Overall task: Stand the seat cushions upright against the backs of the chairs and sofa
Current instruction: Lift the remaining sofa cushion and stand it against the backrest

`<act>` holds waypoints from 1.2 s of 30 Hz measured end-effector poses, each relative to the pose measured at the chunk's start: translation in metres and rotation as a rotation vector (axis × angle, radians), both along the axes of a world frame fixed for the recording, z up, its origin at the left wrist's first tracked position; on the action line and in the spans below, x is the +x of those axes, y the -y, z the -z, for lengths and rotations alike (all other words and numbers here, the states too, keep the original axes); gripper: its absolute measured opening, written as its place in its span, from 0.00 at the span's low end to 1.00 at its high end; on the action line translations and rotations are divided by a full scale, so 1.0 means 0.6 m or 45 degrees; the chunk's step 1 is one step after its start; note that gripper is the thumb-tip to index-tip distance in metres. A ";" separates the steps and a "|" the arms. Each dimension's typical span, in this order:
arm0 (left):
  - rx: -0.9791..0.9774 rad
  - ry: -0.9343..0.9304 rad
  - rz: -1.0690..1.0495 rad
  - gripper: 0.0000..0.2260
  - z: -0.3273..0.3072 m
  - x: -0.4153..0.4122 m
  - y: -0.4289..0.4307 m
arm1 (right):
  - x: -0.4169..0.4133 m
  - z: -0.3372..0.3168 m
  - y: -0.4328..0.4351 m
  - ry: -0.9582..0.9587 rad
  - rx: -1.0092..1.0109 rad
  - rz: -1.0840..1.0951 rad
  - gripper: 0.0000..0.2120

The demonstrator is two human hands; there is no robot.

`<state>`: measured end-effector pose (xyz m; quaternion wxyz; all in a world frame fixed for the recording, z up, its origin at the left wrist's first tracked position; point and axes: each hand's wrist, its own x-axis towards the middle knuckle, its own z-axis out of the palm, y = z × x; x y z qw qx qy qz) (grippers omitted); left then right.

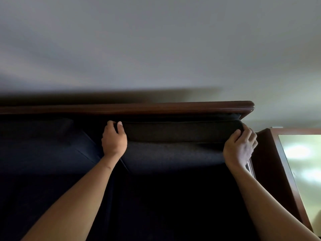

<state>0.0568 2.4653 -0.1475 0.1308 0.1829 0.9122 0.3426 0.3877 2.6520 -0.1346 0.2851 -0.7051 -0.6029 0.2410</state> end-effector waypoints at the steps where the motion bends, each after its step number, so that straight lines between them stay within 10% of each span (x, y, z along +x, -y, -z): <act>1: -0.040 -0.017 0.053 0.17 -0.010 0.001 0.006 | -0.003 -0.005 0.011 0.100 -0.009 -0.068 0.21; 10: 0.035 -0.146 0.384 0.14 -0.104 -0.027 0.171 | -0.151 -0.082 0.175 0.354 -0.104 -0.790 0.25; 19: 0.059 -0.140 0.104 0.13 -0.143 -0.259 0.477 | -0.444 -0.138 0.404 0.214 -0.114 -1.215 0.25; 29: -0.094 -0.044 -0.085 0.30 -0.127 -0.627 0.646 | -0.727 -0.103 0.564 -0.040 -0.372 -0.666 0.26; 36: 0.083 0.114 -0.209 0.35 -0.086 -0.749 0.654 | -0.754 -0.058 0.588 -0.364 -0.101 -0.082 0.19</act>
